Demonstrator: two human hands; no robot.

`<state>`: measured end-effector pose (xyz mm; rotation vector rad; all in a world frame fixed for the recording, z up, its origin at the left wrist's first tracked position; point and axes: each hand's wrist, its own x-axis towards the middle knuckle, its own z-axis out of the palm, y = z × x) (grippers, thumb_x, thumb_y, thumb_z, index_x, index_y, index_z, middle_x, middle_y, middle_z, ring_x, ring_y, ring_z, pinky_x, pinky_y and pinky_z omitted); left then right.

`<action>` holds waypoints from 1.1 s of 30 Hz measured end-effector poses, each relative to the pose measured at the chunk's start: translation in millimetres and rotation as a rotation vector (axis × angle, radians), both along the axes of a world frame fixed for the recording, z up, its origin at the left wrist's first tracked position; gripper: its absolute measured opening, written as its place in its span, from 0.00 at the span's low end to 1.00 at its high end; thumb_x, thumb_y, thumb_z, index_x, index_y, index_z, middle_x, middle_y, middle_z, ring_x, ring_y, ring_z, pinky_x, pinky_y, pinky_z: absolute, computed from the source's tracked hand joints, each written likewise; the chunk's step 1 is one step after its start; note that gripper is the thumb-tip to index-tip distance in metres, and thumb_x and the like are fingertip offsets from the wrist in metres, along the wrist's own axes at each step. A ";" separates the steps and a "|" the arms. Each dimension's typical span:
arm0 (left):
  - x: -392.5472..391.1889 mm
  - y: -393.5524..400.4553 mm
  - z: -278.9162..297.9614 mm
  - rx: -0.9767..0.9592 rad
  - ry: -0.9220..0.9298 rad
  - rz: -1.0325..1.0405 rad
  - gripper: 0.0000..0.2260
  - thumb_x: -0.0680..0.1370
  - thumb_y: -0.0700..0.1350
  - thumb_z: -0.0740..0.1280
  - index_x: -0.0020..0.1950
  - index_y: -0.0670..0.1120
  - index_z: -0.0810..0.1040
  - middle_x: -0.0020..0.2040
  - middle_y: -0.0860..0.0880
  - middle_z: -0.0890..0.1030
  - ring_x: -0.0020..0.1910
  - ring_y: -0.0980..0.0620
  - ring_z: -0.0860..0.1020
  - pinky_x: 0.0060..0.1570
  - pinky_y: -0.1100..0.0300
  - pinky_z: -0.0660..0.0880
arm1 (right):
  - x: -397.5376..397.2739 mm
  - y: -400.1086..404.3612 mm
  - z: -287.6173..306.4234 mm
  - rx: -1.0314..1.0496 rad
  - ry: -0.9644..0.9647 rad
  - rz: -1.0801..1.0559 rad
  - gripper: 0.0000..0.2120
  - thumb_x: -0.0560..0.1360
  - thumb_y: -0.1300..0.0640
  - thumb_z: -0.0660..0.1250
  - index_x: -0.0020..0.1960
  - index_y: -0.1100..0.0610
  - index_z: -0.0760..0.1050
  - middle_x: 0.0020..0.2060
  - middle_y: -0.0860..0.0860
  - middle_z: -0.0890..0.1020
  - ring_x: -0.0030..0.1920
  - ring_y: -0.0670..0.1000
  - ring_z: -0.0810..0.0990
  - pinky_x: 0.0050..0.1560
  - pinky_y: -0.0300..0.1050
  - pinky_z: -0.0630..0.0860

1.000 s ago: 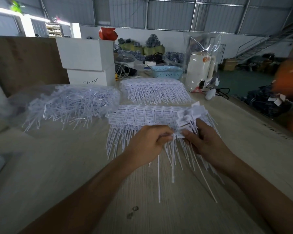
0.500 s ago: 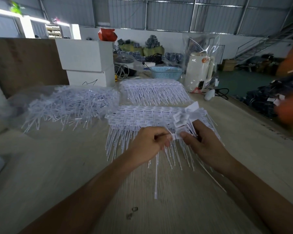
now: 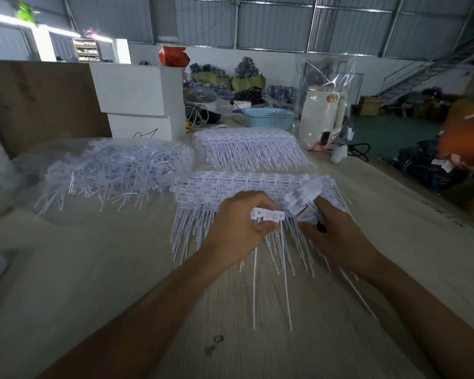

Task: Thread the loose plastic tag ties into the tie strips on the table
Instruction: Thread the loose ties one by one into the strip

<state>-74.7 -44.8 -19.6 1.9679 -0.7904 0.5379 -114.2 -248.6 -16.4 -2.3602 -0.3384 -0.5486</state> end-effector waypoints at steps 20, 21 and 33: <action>-1.8 -7.2 -3.9 -0.023 0.143 -0.107 0.09 0.72 0.46 0.78 0.49 0.49 0.82 0.42 0.55 0.84 0.41 0.58 0.82 0.42 0.55 0.78 | -4.2 20.2 -3.4 0.707 0.360 0.269 0.08 0.79 0.54 0.69 0.51 0.59 0.76 0.29 0.55 0.70 0.24 0.48 0.66 0.23 0.39 0.64; -1.4 -6.5 -3.3 -0.027 0.155 -0.141 0.09 0.74 0.45 0.76 0.53 0.49 0.82 0.46 0.55 0.84 0.45 0.58 0.82 0.46 0.56 0.79 | -3.5 17.3 -1.9 0.734 0.366 0.248 0.07 0.78 0.54 0.69 0.51 0.57 0.77 0.30 0.54 0.70 0.25 0.48 0.66 0.23 0.39 0.63; 3.3 2.7 -3.9 0.148 -0.201 0.020 0.10 0.82 0.41 0.63 0.54 0.39 0.83 0.45 0.44 0.83 0.44 0.46 0.80 0.46 0.52 0.75 | -4.6 11.3 0.6 0.831 0.425 0.294 0.06 0.79 0.56 0.68 0.45 0.55 0.73 0.30 0.51 0.70 0.27 0.48 0.62 0.26 0.41 0.58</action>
